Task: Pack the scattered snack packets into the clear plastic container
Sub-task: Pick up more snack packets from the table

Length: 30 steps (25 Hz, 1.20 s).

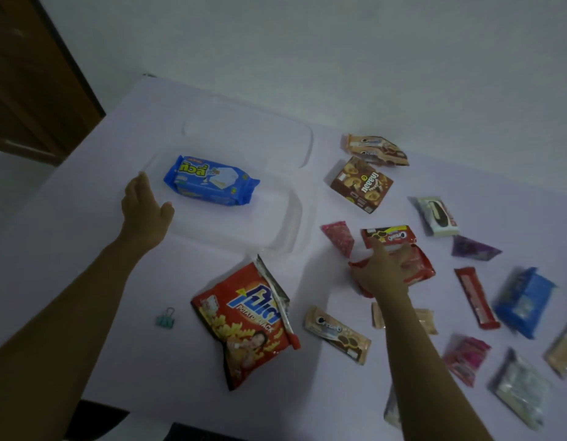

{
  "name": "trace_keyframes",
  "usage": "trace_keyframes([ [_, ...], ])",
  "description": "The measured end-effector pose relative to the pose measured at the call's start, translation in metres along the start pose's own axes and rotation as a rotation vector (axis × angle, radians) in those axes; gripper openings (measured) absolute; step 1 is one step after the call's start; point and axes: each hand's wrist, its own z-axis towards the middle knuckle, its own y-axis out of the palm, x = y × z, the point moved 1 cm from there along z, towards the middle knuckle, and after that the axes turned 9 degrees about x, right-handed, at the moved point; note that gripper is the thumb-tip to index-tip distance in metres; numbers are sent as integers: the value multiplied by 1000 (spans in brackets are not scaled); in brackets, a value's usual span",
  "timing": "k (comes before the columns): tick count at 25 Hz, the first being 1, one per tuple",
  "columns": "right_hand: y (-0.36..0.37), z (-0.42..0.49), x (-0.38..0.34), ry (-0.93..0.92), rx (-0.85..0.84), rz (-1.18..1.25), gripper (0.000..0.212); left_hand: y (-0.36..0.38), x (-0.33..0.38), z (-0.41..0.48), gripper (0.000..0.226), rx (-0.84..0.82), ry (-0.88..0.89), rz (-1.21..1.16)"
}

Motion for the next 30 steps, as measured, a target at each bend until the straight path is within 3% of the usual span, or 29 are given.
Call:
trace_keyframes([
  [2, 13, 3, 5, -32, -74, -41, 70, 0, -1, 0, 72, -2, 4, 6],
  [5, 17, -4, -3, -3, 21, -97, 50, 0, -1, 0, 73, -8, -13, 2],
  [10, 12, -18, -15, 89, 88, -208, 49, 1, -1, 1, 74, -7, -22, -7],
  [15, -14, -23, -25, 153, 265, 11, 65, 0, 0, 0, 74, -6, -24, -27],
  [17, -26, -23, -34, 27, 349, 136, 70, -1, -1, -1, 74, -3, -29, -38],
  [19, -43, -35, -52, -149, 399, 388, 49, -1, -1, -1, 74, -9, -35, -51],
  [20, -53, -44, -65, -194, 384, 535, 41, -2, -1, -2, 74, -12, -39, -56],
  [23, -68, -65, -105, -188, 206, 954, 46, -3, -2, -2, 74, -25, -50, -70],
  [27, -43, -64, -145, 37, -226, 1343, 47, -3, -4, -3, 74, -23, -41, -85],
  [30, -13, -57, -172, 158, -401, 1468, 24, -3, -2, -5, 73, -22, -53, -102],
])
